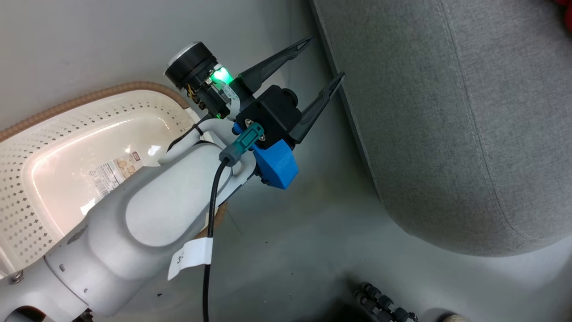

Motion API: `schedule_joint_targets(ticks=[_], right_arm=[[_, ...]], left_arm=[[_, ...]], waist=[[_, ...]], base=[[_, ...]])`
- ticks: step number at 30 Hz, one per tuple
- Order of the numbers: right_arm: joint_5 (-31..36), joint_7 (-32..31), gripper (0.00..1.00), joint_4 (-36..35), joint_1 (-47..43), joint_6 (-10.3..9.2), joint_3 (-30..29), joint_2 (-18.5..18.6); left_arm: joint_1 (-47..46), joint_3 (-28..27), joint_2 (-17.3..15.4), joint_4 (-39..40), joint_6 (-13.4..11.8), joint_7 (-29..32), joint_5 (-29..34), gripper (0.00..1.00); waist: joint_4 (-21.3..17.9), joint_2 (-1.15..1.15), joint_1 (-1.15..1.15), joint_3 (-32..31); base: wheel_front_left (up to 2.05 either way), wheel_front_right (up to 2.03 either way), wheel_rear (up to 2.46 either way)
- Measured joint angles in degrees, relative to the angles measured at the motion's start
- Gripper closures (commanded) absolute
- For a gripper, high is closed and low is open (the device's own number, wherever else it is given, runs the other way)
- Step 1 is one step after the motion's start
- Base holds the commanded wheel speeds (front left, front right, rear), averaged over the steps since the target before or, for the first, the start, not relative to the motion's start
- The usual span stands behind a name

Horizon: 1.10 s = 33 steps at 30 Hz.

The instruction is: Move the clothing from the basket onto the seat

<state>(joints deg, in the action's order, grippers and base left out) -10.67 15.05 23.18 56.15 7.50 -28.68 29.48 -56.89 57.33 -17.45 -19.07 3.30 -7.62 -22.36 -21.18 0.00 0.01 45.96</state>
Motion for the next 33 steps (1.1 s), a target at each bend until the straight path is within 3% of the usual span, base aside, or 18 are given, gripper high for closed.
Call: schedule_joint_targets(ticks=[11,19,20,21,22,33], right_arm=[[4.1,0.0,1.0,4.2,-5.0,-0.01,-0.3,-11.4],[5.1,0.0,1.0,7.8,-4.8,0.0,0.0,-13.0],[5.1,0.0,0.81,8.1,-4.7,0.0,0.2,-12.9],[4.9,0.0,0.53,8.5,-4.7,0.0,0.2,-12.7],[4.7,0.0,0.0,8.9,-4.8,0.0,0.2,-12.5],[4.0,0.0,0.0,3.5,-16.8,-0.01,1.6,-13.0]], left_arm=[[-0.7,0.4,-2.5,4.6,-0.8,2.1,0.7,0.0],[-0.8,0.5,-3.2,5.7,-1.5,2.2,0.7,0.0],[-0.7,0.5,-3.3,5.7,-1.6,2.2,0.7,0.0],[-0.7,0.5,-3.3,5.6,-1.8,2.0,0.6,0.0],[-0.6,0.6,-3.3,5.4,-1.8,1.9,0.5,0.0],[3.1,0.7,-0.5,1.0,-2.3,-3.5,-2.0,0.0]], waist=[[0.4,0.0,-0.01,3.6],[1.5,0.0,0.0,4.0],[1.5,0.0,0.0,3.9],[1.5,0.0,0.0,3.7],[1.5,0.0,0.0,3.4],[1.6,0.0,-0.01,-4.4]], base=[[0.0,0.0,0.0],[0.0,0.0,0.0],[0.0,0.0,0.0],[0.0,0.0,0.0],[0.0,0.0,0.0],[0.0,0.0,0.0]])
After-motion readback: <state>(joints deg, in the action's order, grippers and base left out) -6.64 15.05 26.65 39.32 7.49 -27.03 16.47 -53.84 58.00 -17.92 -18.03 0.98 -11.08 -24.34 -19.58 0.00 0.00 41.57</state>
